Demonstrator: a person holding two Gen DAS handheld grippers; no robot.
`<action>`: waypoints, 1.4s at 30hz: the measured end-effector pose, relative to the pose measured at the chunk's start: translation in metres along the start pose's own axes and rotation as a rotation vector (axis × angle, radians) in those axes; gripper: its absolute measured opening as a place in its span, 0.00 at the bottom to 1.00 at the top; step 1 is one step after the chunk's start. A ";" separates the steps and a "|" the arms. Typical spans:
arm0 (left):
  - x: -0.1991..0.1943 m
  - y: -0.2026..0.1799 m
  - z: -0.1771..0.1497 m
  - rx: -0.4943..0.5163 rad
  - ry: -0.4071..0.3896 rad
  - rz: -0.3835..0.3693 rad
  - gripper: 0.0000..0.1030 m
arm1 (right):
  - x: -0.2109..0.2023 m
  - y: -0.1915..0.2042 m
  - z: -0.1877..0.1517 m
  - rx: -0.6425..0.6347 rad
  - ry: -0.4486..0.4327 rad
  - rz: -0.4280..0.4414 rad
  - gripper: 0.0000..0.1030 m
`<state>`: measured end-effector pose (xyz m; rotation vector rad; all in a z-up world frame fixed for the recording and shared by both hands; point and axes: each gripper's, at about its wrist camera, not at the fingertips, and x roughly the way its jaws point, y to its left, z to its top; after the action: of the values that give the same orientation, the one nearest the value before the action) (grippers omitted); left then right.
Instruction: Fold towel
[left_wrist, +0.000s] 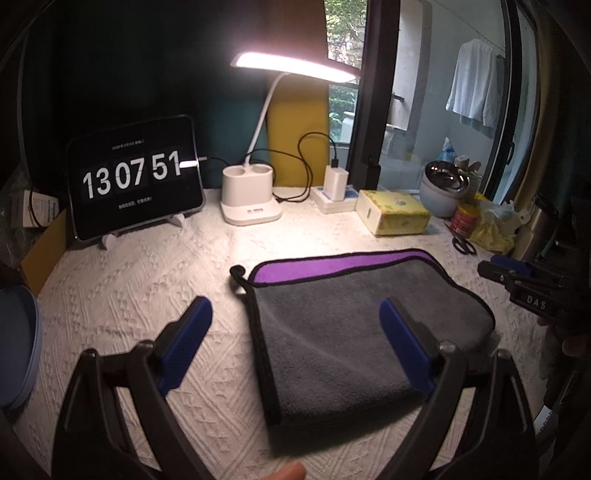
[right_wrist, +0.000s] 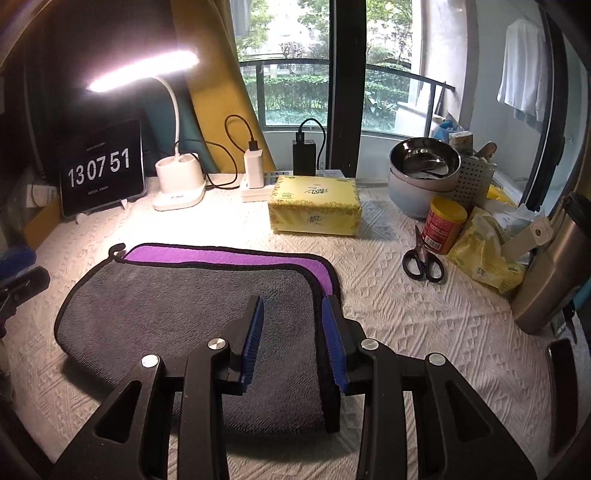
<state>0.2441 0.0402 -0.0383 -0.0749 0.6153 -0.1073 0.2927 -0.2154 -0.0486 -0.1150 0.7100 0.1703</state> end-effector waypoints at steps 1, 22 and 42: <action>-0.002 -0.001 -0.001 0.001 0.000 -0.004 0.90 | -0.004 0.001 -0.002 0.000 -0.003 -0.001 0.34; -0.062 -0.028 -0.035 0.032 -0.043 -0.056 0.90 | -0.076 0.012 -0.033 0.005 -0.065 -0.002 0.34; -0.131 -0.036 -0.075 0.031 -0.142 -0.033 0.91 | -0.139 0.030 -0.083 0.025 -0.129 -0.006 0.35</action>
<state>0.0914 0.0173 -0.0210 -0.0619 0.4706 -0.1423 0.1299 -0.2157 -0.0212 -0.0819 0.5825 0.1619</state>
